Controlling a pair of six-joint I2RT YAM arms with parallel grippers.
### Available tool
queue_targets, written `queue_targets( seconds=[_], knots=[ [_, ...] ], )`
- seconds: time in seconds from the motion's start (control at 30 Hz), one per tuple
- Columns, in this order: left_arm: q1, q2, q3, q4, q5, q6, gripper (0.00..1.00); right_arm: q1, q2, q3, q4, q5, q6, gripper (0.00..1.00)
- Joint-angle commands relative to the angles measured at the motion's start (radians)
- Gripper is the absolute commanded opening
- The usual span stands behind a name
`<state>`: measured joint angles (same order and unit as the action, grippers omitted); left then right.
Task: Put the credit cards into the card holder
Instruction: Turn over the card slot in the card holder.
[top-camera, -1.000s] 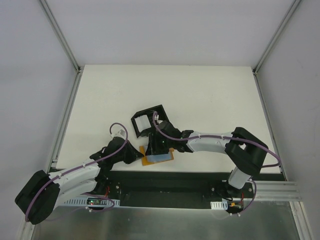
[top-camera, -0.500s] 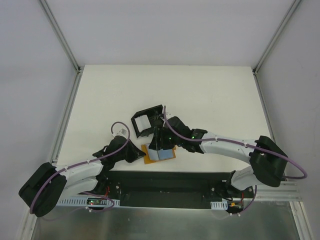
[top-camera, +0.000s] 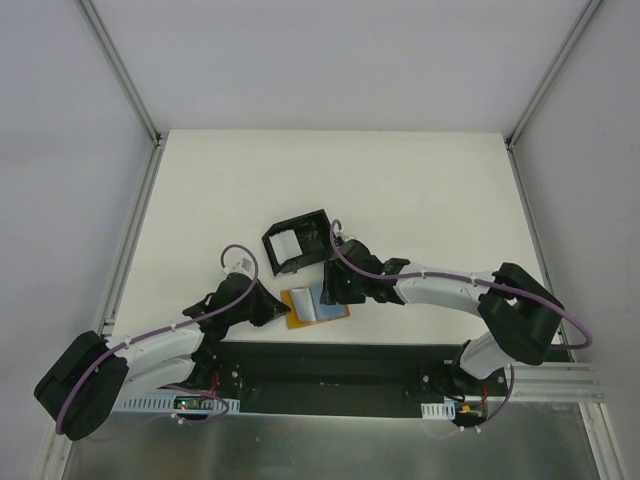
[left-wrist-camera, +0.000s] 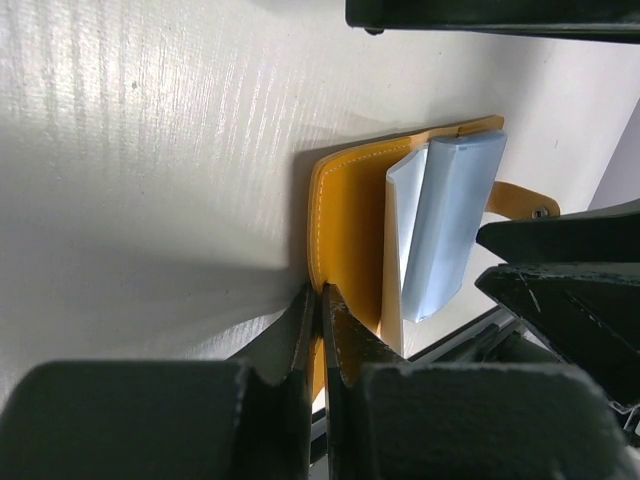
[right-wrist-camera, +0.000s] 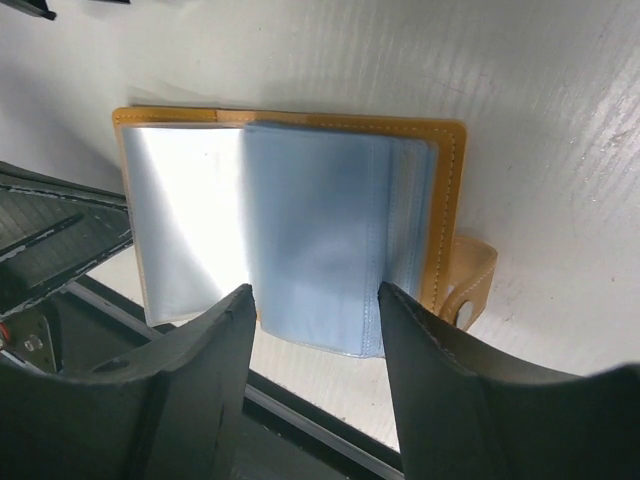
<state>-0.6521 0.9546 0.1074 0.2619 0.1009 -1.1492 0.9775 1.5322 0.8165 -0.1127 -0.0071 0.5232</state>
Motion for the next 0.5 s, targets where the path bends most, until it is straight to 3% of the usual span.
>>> queue_targets(
  seconds=[0.0,0.47],
  knots=[
    [0.014,0.004,-0.037,-0.119,-0.029,0.046,0.0,0.004,0.022,0.023,-0.012,0.018,-0.005,0.56],
    [0.014,0.021,-0.026,-0.119,-0.026,0.049,0.0,0.058,0.081,0.111,-0.013,-0.048,-0.02,0.51]
  ],
)
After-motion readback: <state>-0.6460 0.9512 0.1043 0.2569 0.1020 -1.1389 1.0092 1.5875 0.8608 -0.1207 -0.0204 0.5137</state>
